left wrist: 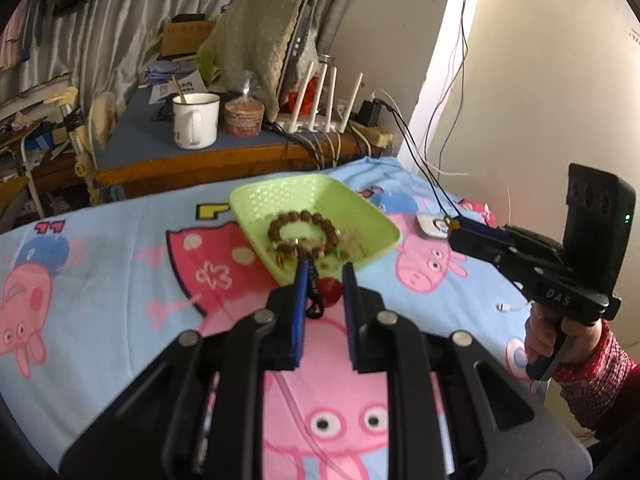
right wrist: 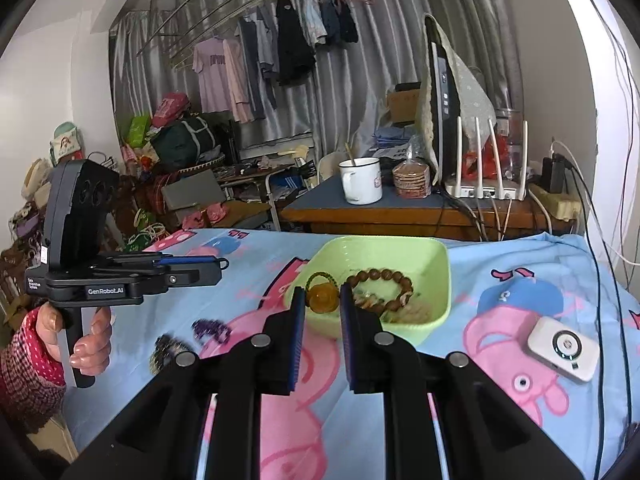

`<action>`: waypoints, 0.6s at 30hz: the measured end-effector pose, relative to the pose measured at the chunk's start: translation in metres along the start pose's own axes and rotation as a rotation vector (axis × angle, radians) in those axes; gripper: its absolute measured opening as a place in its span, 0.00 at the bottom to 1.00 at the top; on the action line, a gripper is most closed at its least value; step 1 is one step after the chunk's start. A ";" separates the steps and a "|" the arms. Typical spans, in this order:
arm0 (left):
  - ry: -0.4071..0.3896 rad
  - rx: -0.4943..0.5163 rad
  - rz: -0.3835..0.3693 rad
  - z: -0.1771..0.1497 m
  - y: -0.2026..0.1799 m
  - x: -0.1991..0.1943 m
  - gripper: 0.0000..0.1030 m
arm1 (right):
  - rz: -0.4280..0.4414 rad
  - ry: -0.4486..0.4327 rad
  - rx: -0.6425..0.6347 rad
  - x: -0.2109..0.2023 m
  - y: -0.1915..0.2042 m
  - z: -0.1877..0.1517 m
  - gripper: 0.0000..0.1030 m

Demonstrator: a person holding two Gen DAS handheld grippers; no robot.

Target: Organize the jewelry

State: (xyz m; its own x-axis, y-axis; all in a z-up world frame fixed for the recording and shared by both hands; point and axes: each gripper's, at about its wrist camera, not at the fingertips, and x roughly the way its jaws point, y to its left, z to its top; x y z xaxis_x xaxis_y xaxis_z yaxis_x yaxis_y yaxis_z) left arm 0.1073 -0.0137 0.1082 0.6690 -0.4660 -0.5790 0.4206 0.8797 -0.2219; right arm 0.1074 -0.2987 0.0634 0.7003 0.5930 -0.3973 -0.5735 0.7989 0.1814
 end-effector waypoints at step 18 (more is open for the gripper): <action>0.079 -0.020 -0.033 0.036 0.019 0.094 0.17 | 0.002 0.084 0.164 0.082 -0.056 -0.006 0.00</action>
State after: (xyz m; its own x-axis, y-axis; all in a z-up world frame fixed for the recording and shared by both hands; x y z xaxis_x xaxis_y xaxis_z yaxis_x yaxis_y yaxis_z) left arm 0.2008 -0.0443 0.0778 0.6044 -0.4863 -0.6310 0.4285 0.8662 -0.2571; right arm 0.1942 -0.2960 0.0151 0.6575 0.5893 -0.4694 -0.4928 0.8077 0.3237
